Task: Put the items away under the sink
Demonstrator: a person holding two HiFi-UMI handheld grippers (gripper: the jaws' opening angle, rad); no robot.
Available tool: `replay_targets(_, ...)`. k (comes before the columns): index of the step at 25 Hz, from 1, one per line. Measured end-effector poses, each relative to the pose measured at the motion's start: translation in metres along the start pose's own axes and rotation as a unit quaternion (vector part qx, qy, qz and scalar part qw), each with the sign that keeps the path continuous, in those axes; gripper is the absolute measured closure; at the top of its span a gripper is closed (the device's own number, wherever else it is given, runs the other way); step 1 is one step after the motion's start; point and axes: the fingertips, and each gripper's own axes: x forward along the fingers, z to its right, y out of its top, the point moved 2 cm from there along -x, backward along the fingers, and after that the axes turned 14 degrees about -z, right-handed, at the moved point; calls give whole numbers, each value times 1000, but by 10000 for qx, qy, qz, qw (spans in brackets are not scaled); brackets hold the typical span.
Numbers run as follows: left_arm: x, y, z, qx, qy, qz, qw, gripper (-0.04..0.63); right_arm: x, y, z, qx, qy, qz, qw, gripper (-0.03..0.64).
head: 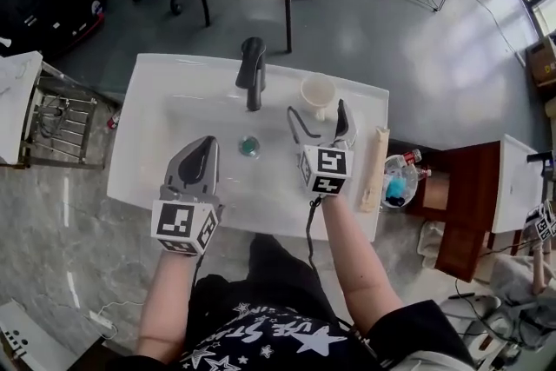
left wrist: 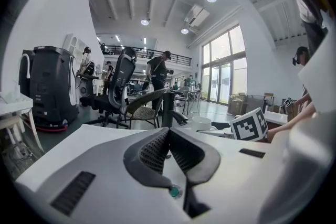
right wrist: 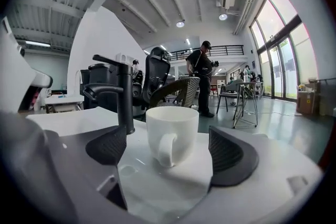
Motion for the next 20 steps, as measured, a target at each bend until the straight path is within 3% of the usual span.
replay_targets(5,9,1,-8,-38,61,-55,10000,586,16,3,-2,-341,-15,67,9994,161)
replay_targets(20,25,-8,-5,-28,-65,-246,9997,586,44,19,7,-359,-188,96,9991,163)
